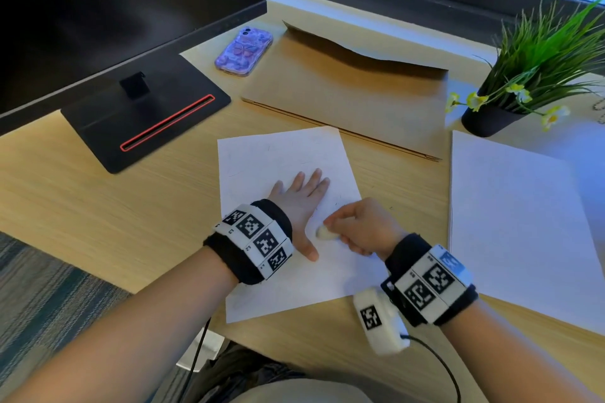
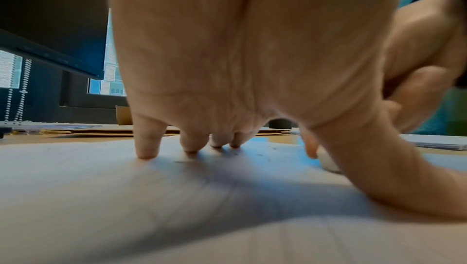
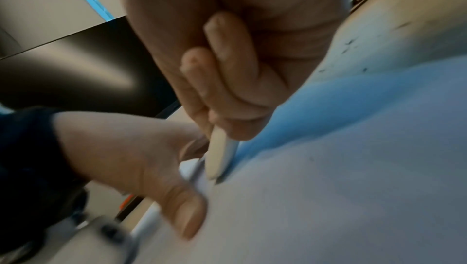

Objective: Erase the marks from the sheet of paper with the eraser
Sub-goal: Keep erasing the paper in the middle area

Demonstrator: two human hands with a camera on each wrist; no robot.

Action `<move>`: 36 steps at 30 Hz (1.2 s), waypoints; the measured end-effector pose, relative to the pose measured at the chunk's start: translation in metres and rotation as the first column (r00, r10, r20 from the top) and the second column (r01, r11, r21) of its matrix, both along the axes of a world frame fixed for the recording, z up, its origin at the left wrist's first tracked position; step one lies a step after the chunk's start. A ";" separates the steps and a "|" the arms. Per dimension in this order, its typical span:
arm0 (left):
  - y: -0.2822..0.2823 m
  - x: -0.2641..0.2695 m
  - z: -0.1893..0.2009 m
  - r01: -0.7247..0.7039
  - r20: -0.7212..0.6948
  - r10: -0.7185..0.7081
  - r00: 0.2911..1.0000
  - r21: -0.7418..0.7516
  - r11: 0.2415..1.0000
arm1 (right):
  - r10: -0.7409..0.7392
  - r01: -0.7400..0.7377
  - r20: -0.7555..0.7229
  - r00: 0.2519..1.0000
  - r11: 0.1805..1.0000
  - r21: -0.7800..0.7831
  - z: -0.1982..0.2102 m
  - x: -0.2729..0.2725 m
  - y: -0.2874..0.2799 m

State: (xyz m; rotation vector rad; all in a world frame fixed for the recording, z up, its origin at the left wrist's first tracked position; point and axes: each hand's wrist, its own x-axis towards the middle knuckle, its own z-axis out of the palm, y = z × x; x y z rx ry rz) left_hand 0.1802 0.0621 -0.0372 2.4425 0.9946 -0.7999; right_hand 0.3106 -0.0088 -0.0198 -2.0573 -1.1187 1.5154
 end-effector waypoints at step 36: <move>0.000 0.001 0.002 0.003 -0.007 -0.003 1.000 0.012 1.000 | -0.087 0.087 -0.002 0.996 0.995 0.056 -0.002 0.004 0.019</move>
